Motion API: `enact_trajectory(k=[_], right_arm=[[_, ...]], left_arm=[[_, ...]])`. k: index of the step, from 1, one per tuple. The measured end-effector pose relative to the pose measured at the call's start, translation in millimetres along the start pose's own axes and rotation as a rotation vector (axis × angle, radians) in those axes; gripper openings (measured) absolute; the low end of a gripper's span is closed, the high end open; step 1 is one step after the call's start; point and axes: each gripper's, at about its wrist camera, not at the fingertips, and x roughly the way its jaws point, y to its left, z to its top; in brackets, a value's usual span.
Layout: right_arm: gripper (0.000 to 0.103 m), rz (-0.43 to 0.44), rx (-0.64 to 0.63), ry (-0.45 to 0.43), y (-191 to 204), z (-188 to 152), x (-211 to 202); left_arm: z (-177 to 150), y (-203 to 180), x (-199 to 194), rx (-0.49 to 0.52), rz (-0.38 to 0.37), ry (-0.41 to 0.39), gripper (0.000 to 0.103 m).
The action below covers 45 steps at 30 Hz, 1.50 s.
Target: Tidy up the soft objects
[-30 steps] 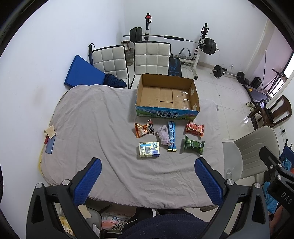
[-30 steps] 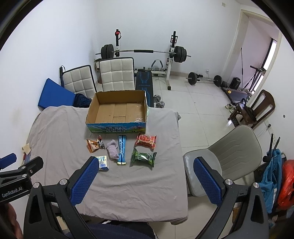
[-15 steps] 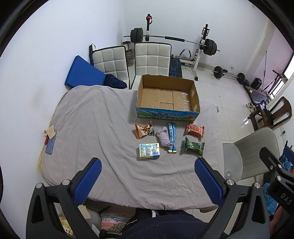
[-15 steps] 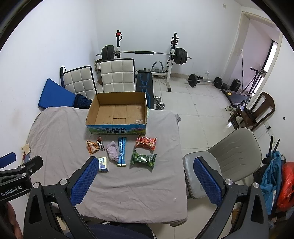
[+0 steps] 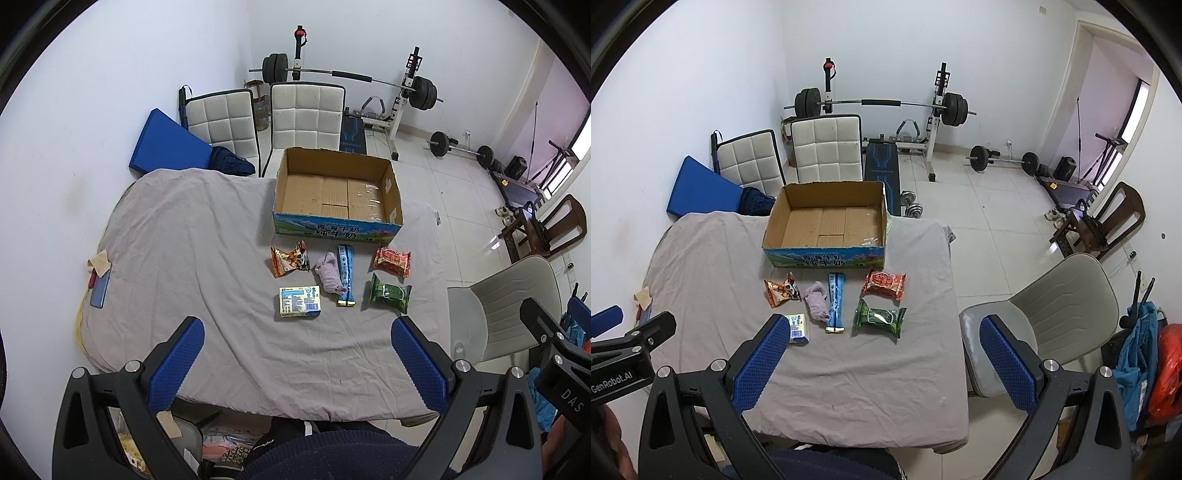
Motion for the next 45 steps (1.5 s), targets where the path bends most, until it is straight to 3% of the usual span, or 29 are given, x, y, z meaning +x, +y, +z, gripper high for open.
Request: enact_trajectory(k=[19, 26, 30, 34, 39, 45], right_arm=[[0.103, 0.003, 0.000, -0.019, 0.9, 2.1, -2.8], [0.103, 0.010, 0.022, 0.018, -7.6, 3.0, 21.1], [0.103, 0.028, 0.040, 0.093, -19.7, 8.0, 66.0], [0.103, 0.031, 0.025, 0.160, -27.8, 13.5, 122.3], [0.103, 0.050, -0.107, 0.271, -25.0, 12.2, 220.1], [0.103, 0.061, -0.299, 0.431, -11.3, -4.2, 349.4]], left_arm=[[2.7, 2.9, 5.2, -0.007, -0.007, 0.010, 0.103], [12.3, 10.6, 26.7, -0.037, -0.030, 0.026, 0.103], [24.5, 16.0, 60.9, -0.068, -0.031, 0.058, 0.103], [36.2, 19.0, 115.1, -0.093, -0.019, 0.140, 0.103], [35.6, 27.3, 195.4, -0.163, -0.027, 0.289, 0.103], [12.0, 47.2, 289.6, -0.375, -0.092, 0.496, 0.103]])
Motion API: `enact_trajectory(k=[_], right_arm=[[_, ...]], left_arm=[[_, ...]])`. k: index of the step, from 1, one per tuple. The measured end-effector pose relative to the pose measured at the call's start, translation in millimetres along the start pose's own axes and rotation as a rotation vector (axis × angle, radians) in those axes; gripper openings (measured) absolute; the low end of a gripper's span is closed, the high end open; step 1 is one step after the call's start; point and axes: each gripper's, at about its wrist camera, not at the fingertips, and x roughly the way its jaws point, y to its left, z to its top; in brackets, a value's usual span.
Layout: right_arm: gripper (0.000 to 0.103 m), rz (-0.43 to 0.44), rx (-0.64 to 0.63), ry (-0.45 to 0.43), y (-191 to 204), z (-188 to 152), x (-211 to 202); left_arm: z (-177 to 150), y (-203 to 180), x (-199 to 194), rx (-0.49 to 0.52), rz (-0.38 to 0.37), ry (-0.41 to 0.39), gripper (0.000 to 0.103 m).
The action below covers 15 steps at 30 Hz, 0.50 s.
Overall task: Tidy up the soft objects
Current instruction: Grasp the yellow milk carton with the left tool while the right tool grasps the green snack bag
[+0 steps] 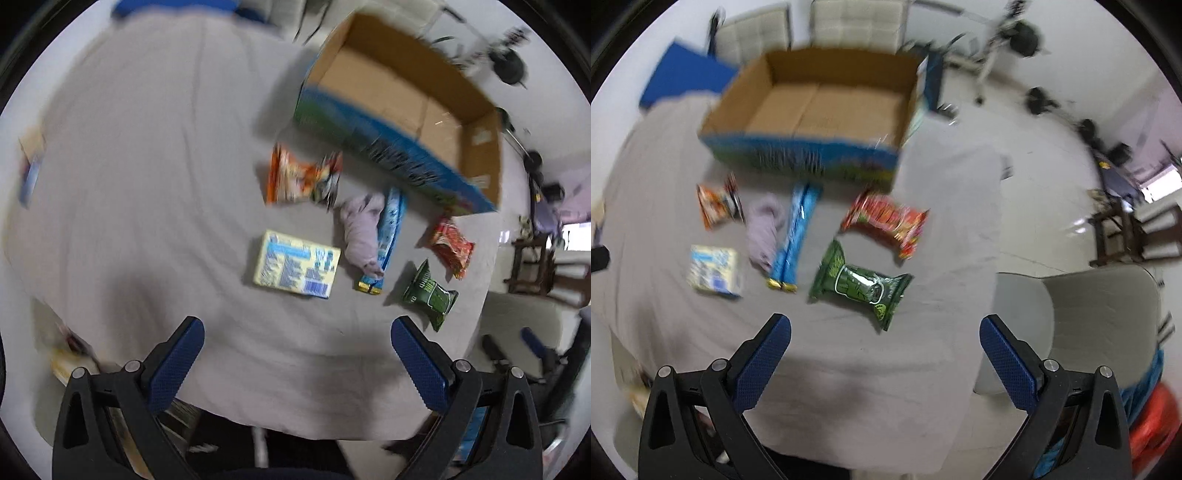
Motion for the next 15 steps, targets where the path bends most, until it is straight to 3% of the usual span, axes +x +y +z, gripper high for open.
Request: enact_trajectory(k=[5, 7, 10, 15], right_arm=[[0.098, 0.080, -0.205, 0.144, 14.9, 23.1, 88.5], [0.090, 0.123, -0.261, 0.195, 23.1, 27.9, 115.9], [0.088, 0.157, -0.339, 0.280, 34.4, 34.8, 155.1], [0.080, 0.171, -0.398, 0.352, 48.4, 40.5, 195.7]], left_arm=[[12.8, 19.0, 72.8, -0.188, -0.069, 0.179, 0.103], [15.9, 23.5, 94.3, -0.256, -0.119, 0.242, 0.103], [21.8, 29.4, 115.5, -0.363, -0.196, 0.293, 0.103], [34.9, 40.7, 135.5, -0.523, -0.279, 0.311, 0.103]])
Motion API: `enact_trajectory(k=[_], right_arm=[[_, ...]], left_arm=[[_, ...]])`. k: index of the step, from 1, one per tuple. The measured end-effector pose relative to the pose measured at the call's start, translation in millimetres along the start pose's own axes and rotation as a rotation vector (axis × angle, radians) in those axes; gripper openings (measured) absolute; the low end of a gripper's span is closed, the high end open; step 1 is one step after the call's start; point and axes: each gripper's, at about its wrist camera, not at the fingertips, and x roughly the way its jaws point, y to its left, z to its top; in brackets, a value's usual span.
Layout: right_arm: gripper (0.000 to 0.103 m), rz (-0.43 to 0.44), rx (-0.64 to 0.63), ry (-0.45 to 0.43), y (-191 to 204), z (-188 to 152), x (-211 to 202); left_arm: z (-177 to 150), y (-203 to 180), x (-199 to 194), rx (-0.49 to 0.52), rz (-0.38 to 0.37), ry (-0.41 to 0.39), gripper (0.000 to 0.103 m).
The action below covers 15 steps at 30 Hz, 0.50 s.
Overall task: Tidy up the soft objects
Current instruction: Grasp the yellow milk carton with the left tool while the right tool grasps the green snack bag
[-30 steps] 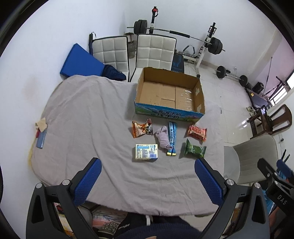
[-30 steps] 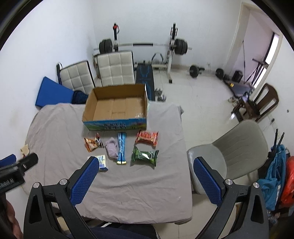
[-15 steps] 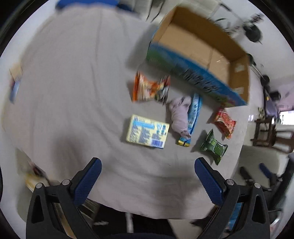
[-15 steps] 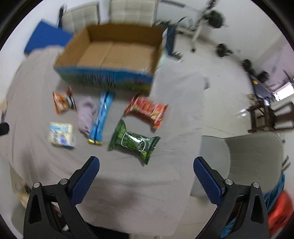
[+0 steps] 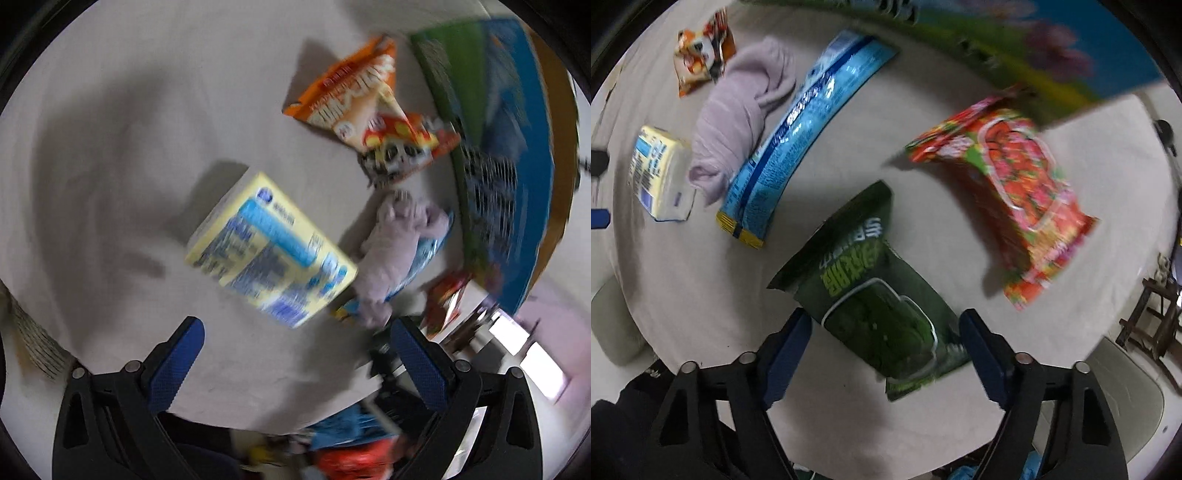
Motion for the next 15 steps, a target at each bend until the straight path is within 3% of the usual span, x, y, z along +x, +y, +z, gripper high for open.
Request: enact_trajectory(k=[7, 11, 15], right_arm=[[0.075, -0.006, 0.020, 0.038, 4.6, 30.3, 38.4], [0.072, -0.030, 0.045, 0.066, 9.8, 51.0, 61.3], [0.071, -0.021, 0.069, 0.079, 14.0, 52.8, 74.5]], left_arm=[[31.1, 8.0, 25.4, -0.145, 0.017, 0.027, 0.103], [39.0, 11.4, 37.2, -0.176, 0.038, 0.038, 0.102], [45.2, 12.9, 43.4, -0.189, 0.049, 0.020, 0.084]])
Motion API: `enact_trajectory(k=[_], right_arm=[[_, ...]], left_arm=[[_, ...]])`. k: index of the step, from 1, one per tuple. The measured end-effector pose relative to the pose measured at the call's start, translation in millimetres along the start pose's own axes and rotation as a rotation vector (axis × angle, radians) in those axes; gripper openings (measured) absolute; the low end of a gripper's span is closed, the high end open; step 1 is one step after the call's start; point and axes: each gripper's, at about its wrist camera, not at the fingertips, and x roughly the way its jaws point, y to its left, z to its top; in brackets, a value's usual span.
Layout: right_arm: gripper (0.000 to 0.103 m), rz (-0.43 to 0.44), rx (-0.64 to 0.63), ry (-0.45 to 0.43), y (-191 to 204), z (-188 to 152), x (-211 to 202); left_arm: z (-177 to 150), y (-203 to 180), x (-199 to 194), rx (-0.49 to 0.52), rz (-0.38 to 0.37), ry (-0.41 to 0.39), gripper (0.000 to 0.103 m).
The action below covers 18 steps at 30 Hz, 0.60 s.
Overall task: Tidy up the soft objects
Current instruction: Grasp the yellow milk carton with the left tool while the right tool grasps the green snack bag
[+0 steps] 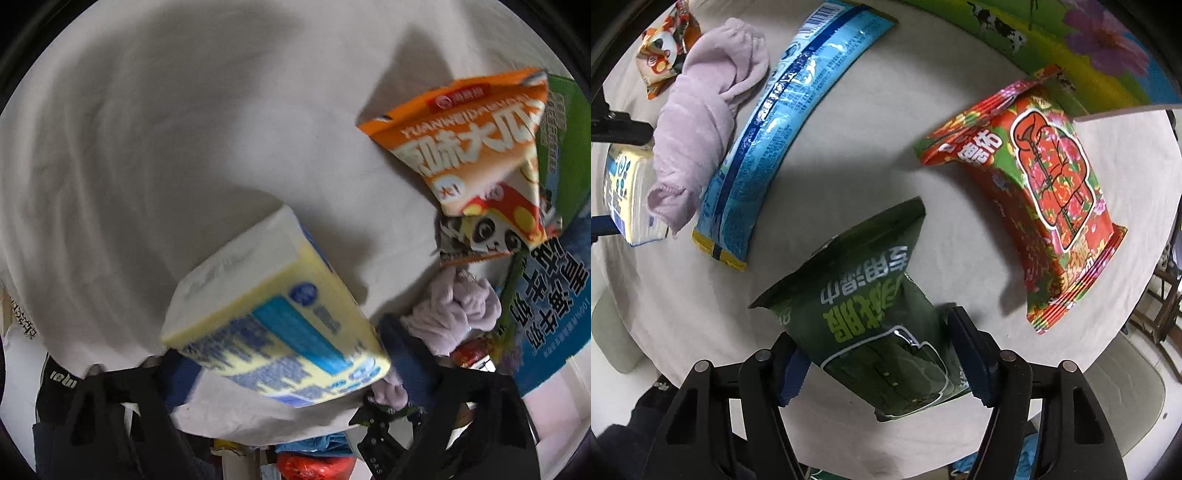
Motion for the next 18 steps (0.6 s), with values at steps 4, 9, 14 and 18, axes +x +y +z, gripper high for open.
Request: enact_trajectory(k=[4, 9, 14, 18], right_arm=[[0.071, 0.006, 0.017, 0.003, -1.9, 3.4, 5.6], [0.062, -0.018, 0.058, -0.016, -2.7, 5.5, 19.1], [0.046, 0.019, 0.133, -0.033, -11.9, 2.0, 23.5], [0.041, 0.052, 0.206, -0.021, -13.5, -2.7, 33.1]], left_arm=[[4.6, 0.8, -3.3, 0.017, 0.012, -0.019, 0.077], [-2.6, -11.6, -7.9, 0.106, 0.071, -0.069, 0.070], [-19.3, -36.1, -12.3, 0.336, 0.215, -0.163, 0.065], [-41.3, -57.3, -18.3, 0.556, 0.331, -0.305, 0.061]])
